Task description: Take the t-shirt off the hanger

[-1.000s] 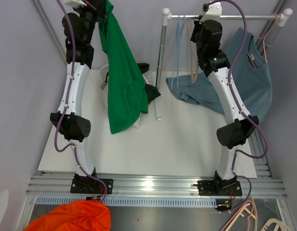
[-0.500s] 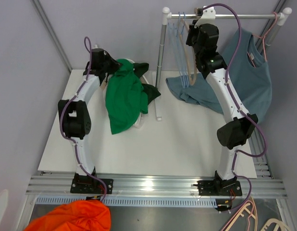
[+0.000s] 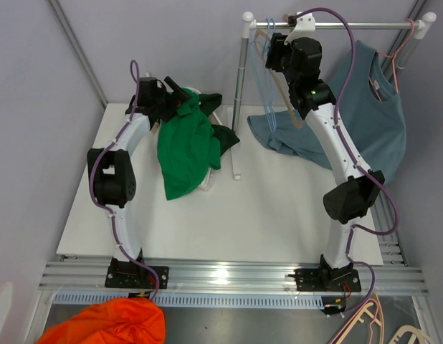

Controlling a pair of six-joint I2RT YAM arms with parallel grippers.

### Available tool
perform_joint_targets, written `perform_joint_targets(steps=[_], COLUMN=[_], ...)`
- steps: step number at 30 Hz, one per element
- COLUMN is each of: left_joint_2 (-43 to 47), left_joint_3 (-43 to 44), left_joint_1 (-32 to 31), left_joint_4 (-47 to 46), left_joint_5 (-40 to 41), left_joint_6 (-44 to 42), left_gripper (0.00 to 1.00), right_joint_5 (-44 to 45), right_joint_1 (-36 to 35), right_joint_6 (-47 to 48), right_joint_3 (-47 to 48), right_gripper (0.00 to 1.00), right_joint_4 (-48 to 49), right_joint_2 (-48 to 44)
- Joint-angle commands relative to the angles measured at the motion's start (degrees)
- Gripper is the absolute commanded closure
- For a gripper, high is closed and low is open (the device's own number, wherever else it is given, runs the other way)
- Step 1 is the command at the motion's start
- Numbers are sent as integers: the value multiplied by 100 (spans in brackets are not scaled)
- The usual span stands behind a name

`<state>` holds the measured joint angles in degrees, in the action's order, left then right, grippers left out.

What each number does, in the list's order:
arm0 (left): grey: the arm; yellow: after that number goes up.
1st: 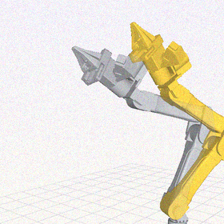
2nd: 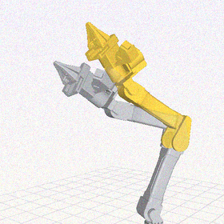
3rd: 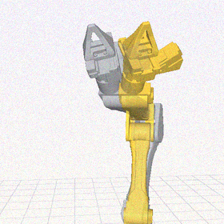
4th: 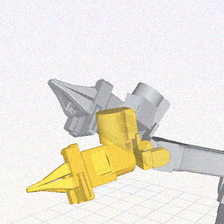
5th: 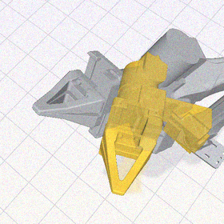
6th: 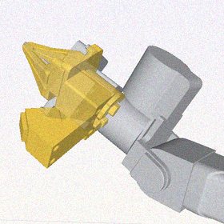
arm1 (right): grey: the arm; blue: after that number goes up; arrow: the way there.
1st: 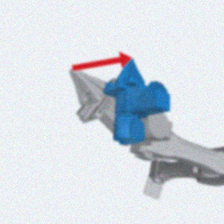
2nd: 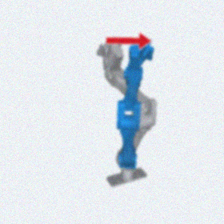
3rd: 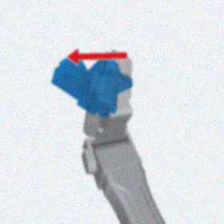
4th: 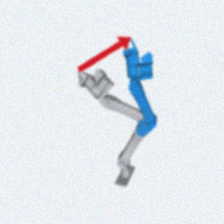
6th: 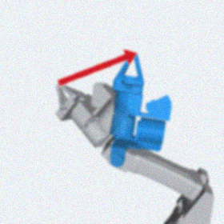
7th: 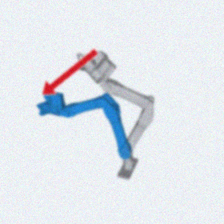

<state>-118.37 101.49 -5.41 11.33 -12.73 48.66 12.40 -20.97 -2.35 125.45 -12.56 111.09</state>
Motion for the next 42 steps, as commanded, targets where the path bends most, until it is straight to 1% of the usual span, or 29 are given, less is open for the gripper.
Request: perform_joint_targets(steps=[1, 3, 6, 7, 9, 10, 12, 16, 17, 18, 19, 22, 23, 24, 26, 27, 28, 30, 31, 32, 36, 37, 38, 40, 41, 42], left_joint_2=[515, 813, 1226, 1324, 1491, 1631, 1737, 1966, 2088, 2150, 2212, 2449, 2563, 2616, 2800, 2871, 2924, 3143, 3240, 3345, 3926, 4005, 4084, 4111, 4120, 4137], left_joint_3=[161, 116, 152, 195, 335, 380, 624, 890, 898, 907, 881, 837, 828, 828, 811, 785, 784, 741, 645, 470, -260, -418, -507, -595, -665, -701], left_joint_1=[-83, -179, -381, -443, -584, -619, -689, -839, -909, -944, -970, -1163, -1234, -1313, -1584, -1673, -1822, -1920, -1998, -2016, -2052, -2052, -2052, -2069, -2087, -2096], left_joint_4=[10, 53, 228, 264, 360, 500, 668, 1125, 1265, 1327, 1415, 1705, 1784, 1933, 2039, 2057, 2101, 2171, 2180, 2137, 1610, 1513, 1425, 1381, 1302, 1258], left_joint_5=[77, 331, 683, 945, 1193, 1394, 1545, 1931, 2098, 2212, 2327, 2573, 2678, 2949, 3301, 3356, 3400, 3444, 3488, 3497, 3374, 3339, 3304, 3295, 3277, 3286], left_joint_6=[-296, -462, -814, -936, -1244, -1332, -1508, -1825, -1930, -1940, -1940, -1922, -1992, -2053, -2246, -2291, -2343, -2440, -2458, -2510, -2441, -2406, -2327, -2265, -2265, -2256], left_gripper=[1, 1, 0, 1, 0, 0, 1, 0, 0, 0, 1, 0, 1, 1, 0, 0, 0, 0, 1, 1, 1, 1, 0, 0, 0, 0], right_joint_5=[69, -1, -10, -10, 16, 51, 113, 332, 568, 570, 509, 552, 674, 893, 965, 931, 826, 458, 47, -114, -756, -879, -1063, -1170, -1588, -1749], right_joint_1=[49, 111, 216, 251, 286, 295, 357, 558, 611, 803, 944, 1446, 1516, 1691, 1876, 1973, 2270, 2596, 2903, 3054, 3617, 3696, 3810, 3898, 3960, 4082], right_joint_6=[-11, -37, -46, -46, -46, -55, -46, -11, -11, -46, -116, -406, -433, -433, -424, -389, -389, -563, -617, -696, -951, -925, -908, -908, -1012, -1091], right_joint_3=[67, 102, 24, -55, -422, -564, -871, -1153, -1276, -1443, -1662, -1629, -1446, -1322, -1050, -1049, -1075, -970, -909, -821, 4, 319, 444, 620, 630, 639], right_gripper=[41, 34, 32, 32, 29, 25, 23, 22, 20, 18, 17, 14, 13, 12, 7, 6, 5, 5, 5, 5, 5, 5, 5, 9, 11, 14], right_joint_4=[-141, -256, -510, -572, -546, -494, -502, -818, -819, -766, -714, -1072, -1213, -1475, -1644, -1592, -1557, -1696, -1758, -1863, -2635, -2707, -2778, -2805, -2779, -2691], right_joint_2=[-385, -465, -737, -842, -1228, -1369, -1737, -2257, -2363, -2599, -2697, -2768, -2742, -2698, -2566, -2557, -2548, -2470, -2426, -2269, -1671, -1548, -1433, -1222, -1160, -1055])
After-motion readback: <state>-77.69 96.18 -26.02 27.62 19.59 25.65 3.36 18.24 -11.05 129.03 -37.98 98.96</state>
